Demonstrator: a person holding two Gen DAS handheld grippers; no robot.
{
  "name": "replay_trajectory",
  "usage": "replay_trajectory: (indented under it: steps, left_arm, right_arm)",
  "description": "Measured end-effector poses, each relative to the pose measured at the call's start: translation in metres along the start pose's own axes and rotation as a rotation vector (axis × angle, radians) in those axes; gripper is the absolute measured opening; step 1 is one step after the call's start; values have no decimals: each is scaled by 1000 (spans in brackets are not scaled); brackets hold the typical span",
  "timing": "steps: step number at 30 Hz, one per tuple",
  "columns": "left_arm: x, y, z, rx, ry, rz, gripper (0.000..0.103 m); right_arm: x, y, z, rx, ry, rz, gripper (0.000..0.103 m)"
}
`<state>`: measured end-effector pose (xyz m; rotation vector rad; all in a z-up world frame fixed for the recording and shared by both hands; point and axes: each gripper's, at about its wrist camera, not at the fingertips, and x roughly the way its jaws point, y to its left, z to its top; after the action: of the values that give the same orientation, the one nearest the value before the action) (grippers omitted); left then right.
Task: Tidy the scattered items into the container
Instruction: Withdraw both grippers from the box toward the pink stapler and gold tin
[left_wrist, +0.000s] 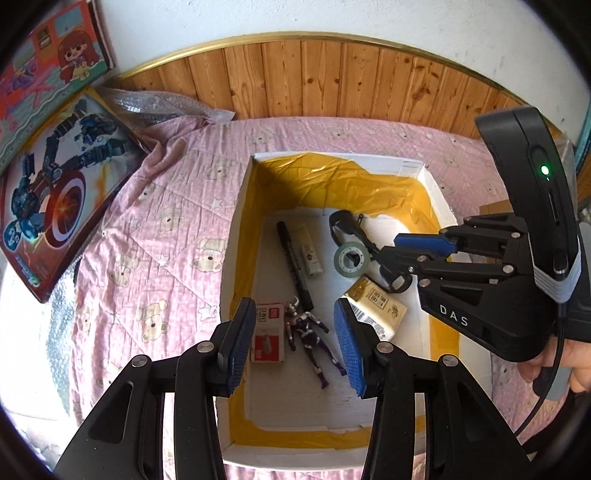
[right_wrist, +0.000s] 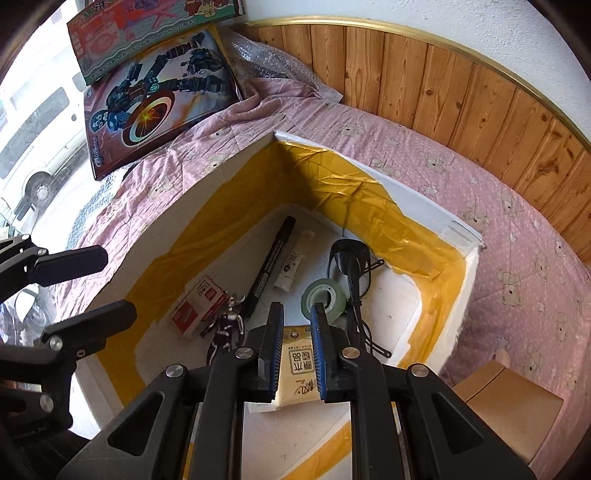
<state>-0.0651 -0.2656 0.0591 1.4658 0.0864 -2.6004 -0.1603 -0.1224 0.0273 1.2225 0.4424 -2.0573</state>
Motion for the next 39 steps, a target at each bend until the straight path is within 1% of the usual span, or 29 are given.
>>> replay_trajectory:
  steps: [3, 6, 9, 11, 13, 17, 19, 21, 22, 24, 26, 29, 31, 33, 36, 39]
  left_arm:
    - [-2, -12, -1, 29, 0, -7, 47]
    - [-6, -26, -1, 53, -6, -21, 47]
    - [-9, -43, 0, 80, -11, -42, 47]
    - [-10, -57, 1, 105, -15, -57, 47]
    - [-13, -73, 1, 132, -20, -70, 47]
    - [-18, -104, 3, 183, -34, -98, 47]
    - [-20, -118, 3, 206, -38, -111, 47]
    - [-21, -133, 2, 235, -38, -118, 47]
    - [-21, -139, 1, 248, -38, -116, 47]
    - [-20, -150, 0, 261, -31, -131, 47]
    - [-20, -164, -2, 261, -21, -169, 47]
    - [-21, -196, -14, 323, -2, -250, 47]
    - [-21, -219, -25, 379, 14, -294, 47]
    - [-17, -236, -33, 413, 19, -294, 47]
    - [4, -246, -29, 366, 63, -296, 47]
    - [21, -247, -17, 290, 75, -322, 47]
  right_arm:
    - [-11, -15, -24, 61, -24, 14, 15]
    - [-23, -35, -54, 148, -53, 65, 15]
    - [-44, -50, -80, 187, -133, 135, 15]
    - [-59, -60, -93, 230, -173, 207, 15]
    - [-71, -70, -103, 258, -189, 256, 24]
    - [-92, -98, -123, 329, -245, 466, 27]
    - [-98, -119, -134, 418, -261, 585, 32]
    - [-99, -145, -146, 545, -277, 691, 37]
    - [-100, -155, -152, 598, -286, 731, 40]
    - [-104, -171, -160, 668, -306, 772, 41]
    - [-105, -185, -166, 708, -310, 769, 41]
    - [-110, -205, -185, 752, -288, 701, 41]
    - [-114, -214, -203, 744, -248, 601, 41]
    - [-115, -219, -221, 733, -200, 505, 41]
    - [-115, -219, -246, 719, -146, 397, 41]
    - [-116, -211, -261, 671, -122, 341, 41]
